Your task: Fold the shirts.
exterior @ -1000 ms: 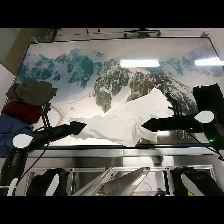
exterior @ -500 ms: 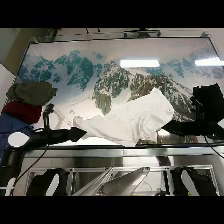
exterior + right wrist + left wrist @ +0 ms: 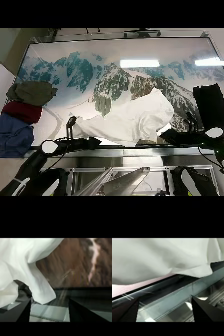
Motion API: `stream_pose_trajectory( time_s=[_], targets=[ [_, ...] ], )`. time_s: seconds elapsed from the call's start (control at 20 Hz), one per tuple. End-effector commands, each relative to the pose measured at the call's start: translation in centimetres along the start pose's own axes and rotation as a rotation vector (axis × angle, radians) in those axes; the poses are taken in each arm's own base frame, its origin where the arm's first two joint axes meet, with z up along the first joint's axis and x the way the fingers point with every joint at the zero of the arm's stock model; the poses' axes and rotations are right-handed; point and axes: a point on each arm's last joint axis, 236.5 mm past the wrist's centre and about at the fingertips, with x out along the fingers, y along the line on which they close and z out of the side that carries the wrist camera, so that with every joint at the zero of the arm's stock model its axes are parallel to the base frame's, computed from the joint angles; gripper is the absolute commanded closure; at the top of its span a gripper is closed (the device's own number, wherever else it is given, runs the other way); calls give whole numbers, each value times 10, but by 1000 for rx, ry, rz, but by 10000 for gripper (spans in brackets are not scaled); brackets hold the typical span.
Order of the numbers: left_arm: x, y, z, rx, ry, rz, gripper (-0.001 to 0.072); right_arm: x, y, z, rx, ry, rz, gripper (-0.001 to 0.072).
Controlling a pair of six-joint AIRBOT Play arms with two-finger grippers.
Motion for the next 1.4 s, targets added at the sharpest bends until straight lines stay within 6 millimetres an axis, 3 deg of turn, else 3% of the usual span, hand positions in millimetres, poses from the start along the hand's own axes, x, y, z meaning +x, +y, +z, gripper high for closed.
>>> stream_pose_trajectory(
  time_s=[0.0, 0.3, 0.5, 0.55, 0.6, 0.65, 0.7, 0.8, 0.85, 0.9, 1.05, 1.15, 1.25, 1.35],
  targets=[
    [28, 13, 5, -5, -18, 69, 12, 11, -1, 2, 17, 14, 31, 209],
    [61, 1, 37, 73, 51, 89, 12, 23, 22, 11, 30, 19, 170, 209],
    [81, -6, 28, 92, 195, 57, 14, 32, 22, 4, 20, 65, 180, 211],
    [84, -10, 25, 95, 233, 42, 113, 35, 23, 1, 14, 80, 177, 228],
    [86, -14, 22, 103, 268, 25, 340, 39, 24, -2, -1, 97, 172, 402],
    [87, -18, 21, 108, 291, 11, 508, 43, 25, -5, -18, 108, 168, 476],
    [87, -22, 22, 115, 306, 0, 590, 46, 26, -7, -25, 117, 165, 476],
    [85, -30, 29, 130, 300, -14, 601, 50, 32, -7, -46, 115, 178, 487],
    [84, -31, 33, 128, 296, -20, 611, 50, 34, -5, -46, 109, 183, 614],
    [81, -32, 36, 122, 297, -29, 705, 48, 34, -2, -56, 103, 179, 692],
    [60, -40, 49, 101, 300, -78, 705, 32, 43, 8, -139, 109, 164, 693],
    [31, -50, 70, 110, 227, -111, 706, 8, 49, 22, -174, 103, 128, 693],
    [-8, -68, 88, 135, 139, -160, 691, -27, 59, 45, -213, 44, 87, 693],
    [-58, -98, 108, 155, 1, -243, 688, -76, 92, 72, -283, -88, 112, 693]
  ],
)
